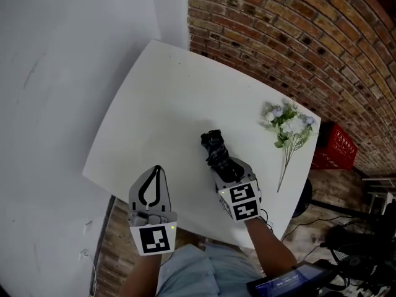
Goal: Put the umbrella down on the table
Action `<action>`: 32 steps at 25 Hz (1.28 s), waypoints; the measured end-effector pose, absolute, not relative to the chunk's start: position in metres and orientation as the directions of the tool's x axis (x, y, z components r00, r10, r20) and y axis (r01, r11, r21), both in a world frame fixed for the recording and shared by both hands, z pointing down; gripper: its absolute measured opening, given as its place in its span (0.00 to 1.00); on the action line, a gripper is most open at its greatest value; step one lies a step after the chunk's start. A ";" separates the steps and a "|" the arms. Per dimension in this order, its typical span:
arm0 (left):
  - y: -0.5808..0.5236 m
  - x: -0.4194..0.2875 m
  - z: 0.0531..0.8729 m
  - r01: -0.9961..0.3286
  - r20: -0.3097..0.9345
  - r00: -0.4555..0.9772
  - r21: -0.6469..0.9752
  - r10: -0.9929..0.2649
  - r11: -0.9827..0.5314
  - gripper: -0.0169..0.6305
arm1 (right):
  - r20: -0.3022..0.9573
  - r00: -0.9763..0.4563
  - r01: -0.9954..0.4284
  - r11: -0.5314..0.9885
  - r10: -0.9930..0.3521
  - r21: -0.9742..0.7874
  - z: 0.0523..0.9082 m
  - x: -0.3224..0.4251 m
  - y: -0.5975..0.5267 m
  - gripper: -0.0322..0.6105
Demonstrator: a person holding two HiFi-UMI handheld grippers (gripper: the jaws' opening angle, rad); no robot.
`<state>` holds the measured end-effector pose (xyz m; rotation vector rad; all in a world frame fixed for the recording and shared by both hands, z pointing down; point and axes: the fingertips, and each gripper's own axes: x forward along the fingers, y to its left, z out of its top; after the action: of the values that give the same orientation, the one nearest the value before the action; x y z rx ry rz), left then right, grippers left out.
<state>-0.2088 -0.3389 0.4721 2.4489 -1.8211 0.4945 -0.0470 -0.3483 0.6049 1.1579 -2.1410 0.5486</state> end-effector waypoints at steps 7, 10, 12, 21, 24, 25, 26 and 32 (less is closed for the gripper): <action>-0.338 -0.209 0.468 -0.942 0.272 0.254 -0.146 -0.928 -0.301 0.04 | 0.728 -0.398 -0.848 0.526 -0.558 -0.060 0.612 -0.046 -0.349 0.41; -0.335 -0.208 0.464 -0.946 0.266 0.249 -0.141 -0.931 -0.293 0.04 | 0.720 -0.407 -0.847 0.528 -0.562 -0.067 0.607 -0.045 -0.350 0.47; -0.332 -0.207 0.459 -0.945 0.259 0.248 -0.147 -0.934 -0.292 0.04 | 0.709 -0.420 -0.847 0.525 -0.566 -0.082 0.601 -0.044 -0.350 0.49; -0.309 -0.193 0.411 -0.953 0.169 0.231 -0.159 -0.958 -0.258 0.04 | 0.545 -0.483 -0.840 0.538 -0.685 -0.069 0.517 -0.038 -0.341 0.46; -0.298 -0.189 0.382 -0.955 0.114 0.221 -0.175 -0.969 -0.238 0.04 | 0.444 -0.500 -0.841 0.539 -0.744 -0.045 0.473 -0.032 -0.332 0.36; -0.294 -0.187 0.371 -0.956 0.093 0.216 -0.181 -0.972 -0.230 0.04 | 0.408 -0.505 -0.841 0.540 -0.761 -0.033 0.458 -0.030 -0.328 0.32; -0.290 -0.186 0.360 -0.957 0.073 0.210 -0.187 -0.975 -0.221 0.04 | 0.373 -0.509 -0.840 0.543 -0.776 -0.018 0.444 -0.028 -0.323 0.29; -0.264 -0.179 0.304 -0.960 -0.051 0.173 -0.232 -0.984 -0.157 0.04 | 0.167 -0.523 -0.839 0.539 -0.836 0.072 0.368 -0.018 -0.297 0.06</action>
<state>-0.1790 -0.2639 0.3036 2.5580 -2.1602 0.1883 -0.0182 -0.2968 0.3678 1.4265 -2.5932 0.0259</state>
